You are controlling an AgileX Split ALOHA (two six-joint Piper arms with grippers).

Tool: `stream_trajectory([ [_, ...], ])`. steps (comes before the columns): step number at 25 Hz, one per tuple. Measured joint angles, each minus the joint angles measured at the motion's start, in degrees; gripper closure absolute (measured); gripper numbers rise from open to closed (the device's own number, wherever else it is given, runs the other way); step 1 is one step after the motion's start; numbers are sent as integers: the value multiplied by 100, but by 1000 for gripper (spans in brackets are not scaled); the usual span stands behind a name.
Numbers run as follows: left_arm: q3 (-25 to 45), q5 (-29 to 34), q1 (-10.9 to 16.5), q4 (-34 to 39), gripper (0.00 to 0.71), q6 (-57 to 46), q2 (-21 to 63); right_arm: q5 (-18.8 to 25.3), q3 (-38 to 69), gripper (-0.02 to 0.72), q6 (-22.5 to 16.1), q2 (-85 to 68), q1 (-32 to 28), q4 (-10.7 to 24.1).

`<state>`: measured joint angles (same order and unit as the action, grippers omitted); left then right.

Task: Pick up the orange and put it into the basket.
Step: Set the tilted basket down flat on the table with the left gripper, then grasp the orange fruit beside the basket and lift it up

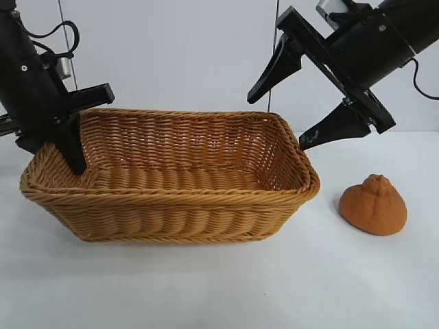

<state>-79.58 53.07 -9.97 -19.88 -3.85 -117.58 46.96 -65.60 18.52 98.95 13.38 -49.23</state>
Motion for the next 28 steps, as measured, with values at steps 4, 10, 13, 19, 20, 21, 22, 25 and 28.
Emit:
stream_trajectory([
  [4,0,-76,0,-44,626,35,-219,39,0,115,0,0,0,0],
  [10,0,-82,0,-76,516,51,-225,57,0,115,0,0,0,-5],
  [13,-19,-64,0,-98,247,51,-225,57,0,115,0,0,0,-5],
  [19,-140,121,0,25,66,120,150,57,0,115,0,0,0,0],
  [20,-225,198,0,127,61,120,264,57,0,115,0,0,0,0],
  [21,-334,302,0,244,58,124,375,57,0,115,0,0,0,0],
  [22,-466,395,0,390,56,124,457,57,0,115,0,0,0,0],
  [25,-903,790,26,862,55,137,652,57,0,115,0,0,0,0],
  [28,-1339,1141,213,1124,55,166,730,57,0,115,0,0,0,0],
])
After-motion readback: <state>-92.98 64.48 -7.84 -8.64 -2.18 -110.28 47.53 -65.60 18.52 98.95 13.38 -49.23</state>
